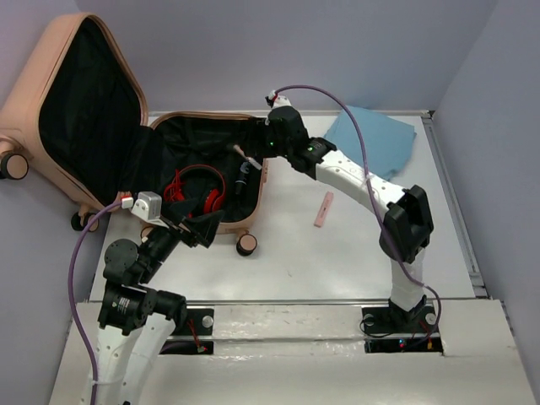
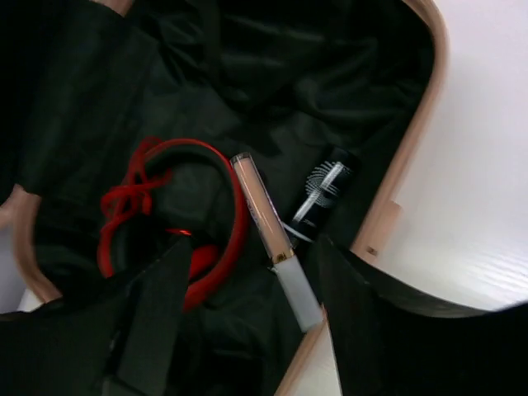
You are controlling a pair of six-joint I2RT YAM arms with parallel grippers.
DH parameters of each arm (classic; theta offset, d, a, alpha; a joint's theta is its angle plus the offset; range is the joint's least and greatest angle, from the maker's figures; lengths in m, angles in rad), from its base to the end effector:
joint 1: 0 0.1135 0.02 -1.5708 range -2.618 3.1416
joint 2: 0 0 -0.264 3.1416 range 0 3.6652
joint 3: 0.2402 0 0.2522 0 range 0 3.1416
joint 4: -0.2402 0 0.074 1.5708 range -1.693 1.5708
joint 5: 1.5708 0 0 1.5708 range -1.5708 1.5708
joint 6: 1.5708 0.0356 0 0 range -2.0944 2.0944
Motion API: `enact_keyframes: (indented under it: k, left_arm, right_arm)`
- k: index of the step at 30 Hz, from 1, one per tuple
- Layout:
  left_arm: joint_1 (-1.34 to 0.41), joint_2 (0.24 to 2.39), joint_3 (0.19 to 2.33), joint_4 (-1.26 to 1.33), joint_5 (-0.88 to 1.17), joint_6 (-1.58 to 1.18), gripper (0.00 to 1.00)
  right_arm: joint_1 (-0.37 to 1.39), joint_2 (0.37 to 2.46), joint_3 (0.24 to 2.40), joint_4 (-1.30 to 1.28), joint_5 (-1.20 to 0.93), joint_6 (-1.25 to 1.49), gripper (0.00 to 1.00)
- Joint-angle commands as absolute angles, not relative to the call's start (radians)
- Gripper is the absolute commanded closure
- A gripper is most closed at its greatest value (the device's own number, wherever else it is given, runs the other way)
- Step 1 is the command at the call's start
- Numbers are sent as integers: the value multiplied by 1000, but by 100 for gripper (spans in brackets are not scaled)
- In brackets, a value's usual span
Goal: Pack the luggage
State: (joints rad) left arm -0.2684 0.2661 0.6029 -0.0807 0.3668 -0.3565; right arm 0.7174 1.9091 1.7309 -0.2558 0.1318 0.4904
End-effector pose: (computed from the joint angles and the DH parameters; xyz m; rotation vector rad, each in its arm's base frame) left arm 0.0741 -0.0336 0.3477 0.2617 1.3478 -0.7673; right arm 0.3486 0.2979 0.3322 -0.1468 2.0540 0.6345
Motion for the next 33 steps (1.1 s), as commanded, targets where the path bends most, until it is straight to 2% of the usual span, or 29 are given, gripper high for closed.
enact_keyframes:
  k: [1, 4, 7, 10, 12, 15, 20, 21, 24, 25, 27, 28, 33]
  left_arm:
    - [-264, 272, 609, -54, 391, -365, 1]
    - [-264, 268, 609, -52, 397, -364, 1]
    - [-264, 264, 609, -51, 406, -364, 1]
    - [-264, 264, 607, -48, 410, -364, 1]
    - [-264, 262, 607, -48, 410, -364, 1]
    - [-264, 265, 607, -46, 410, -365, 1]
    - [-264, 270, 606, -46, 411, -365, 1]
    - [-264, 268, 607, -46, 410, -365, 1]
    - [-264, 268, 607, -48, 408, -364, 1]
    - [-264, 270, 607, -48, 410, -364, 1]
    - [-264, 271, 607, -48, 410, -364, 1]
    - [-264, 272, 607, -48, 411, -364, 1]
    - [-264, 272, 607, -46, 414, -365, 1]
  right_arm:
    - [710, 1959, 1902, -327, 58, 471, 21]
    - [696, 1875, 1755, -325, 162, 460, 21]
    - [645, 1812, 1533, -319, 262, 469, 27]
    - [592, 1746, 1334, -321, 392, 463, 27]
    - [559, 1740, 1229, -328, 396, 472, 26]
    - [522, 1747, 1142, -328, 388, 488, 25]
    - [522, 1796, 1112, -314, 361, 506, 26]
    - [522, 1805, 1109, -310, 359, 509, 28]
    - [522, 1828, 1098, -287, 342, 526, 50]
    - [522, 1815, 1092, -258, 330, 531, 69]
    - [522, 1787, 1098, -244, 325, 526, 80]
    - [522, 1743, 1118, -242, 322, 522, 83]
    - [567, 1646, 1248, -242, 218, 482, 84]
